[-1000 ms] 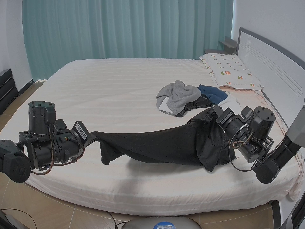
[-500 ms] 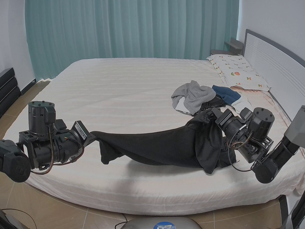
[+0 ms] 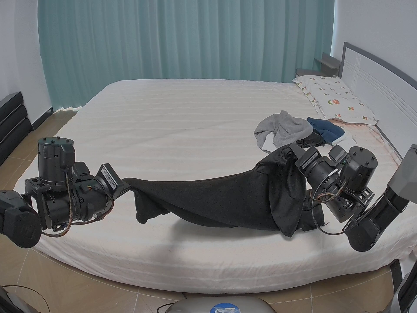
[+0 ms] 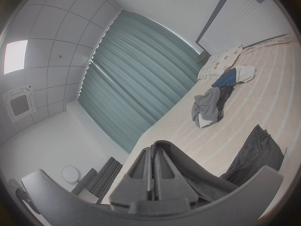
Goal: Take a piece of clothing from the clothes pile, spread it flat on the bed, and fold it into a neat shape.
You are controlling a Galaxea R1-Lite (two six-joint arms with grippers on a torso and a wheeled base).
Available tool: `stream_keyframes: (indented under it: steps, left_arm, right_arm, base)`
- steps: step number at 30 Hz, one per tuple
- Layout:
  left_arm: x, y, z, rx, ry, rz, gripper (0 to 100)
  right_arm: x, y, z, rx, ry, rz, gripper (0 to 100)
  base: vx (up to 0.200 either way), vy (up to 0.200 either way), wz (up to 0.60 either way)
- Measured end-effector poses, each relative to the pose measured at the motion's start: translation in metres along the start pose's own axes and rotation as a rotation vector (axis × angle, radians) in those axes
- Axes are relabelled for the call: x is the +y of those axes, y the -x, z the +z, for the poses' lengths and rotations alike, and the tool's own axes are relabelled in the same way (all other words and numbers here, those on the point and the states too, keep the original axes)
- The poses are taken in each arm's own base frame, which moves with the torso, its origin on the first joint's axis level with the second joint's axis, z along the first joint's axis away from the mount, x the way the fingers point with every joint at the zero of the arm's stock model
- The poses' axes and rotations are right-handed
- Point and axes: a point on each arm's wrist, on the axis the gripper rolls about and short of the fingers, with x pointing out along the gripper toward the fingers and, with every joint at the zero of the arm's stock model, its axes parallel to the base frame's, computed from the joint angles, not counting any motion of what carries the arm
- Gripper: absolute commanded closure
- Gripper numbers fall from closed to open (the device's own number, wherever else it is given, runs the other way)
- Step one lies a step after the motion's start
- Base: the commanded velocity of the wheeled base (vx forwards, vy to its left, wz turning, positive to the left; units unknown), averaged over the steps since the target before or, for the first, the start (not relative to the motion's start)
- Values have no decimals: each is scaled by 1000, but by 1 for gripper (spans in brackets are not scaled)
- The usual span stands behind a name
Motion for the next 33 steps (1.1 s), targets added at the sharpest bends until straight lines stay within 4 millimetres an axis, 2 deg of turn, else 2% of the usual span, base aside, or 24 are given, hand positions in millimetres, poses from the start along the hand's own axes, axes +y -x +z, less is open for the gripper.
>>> stream_keyframes:
  steps: [20,29,33]
  left_arm:
    - [1,1,3,-11,8,2,100]
    - [1,1,2,0,4,-1,100]
    - [0,3,0,4,-6,-8,100]
  right_arm:
    - [5,6,-2,-7,-3,37,100]
    - [8,13,2,-1,18,50,100]
    - [11,18,5,3,39,60,100]
  base:
    - [0,200,0]
    - [0,0,0]
    - [-200,0,0]
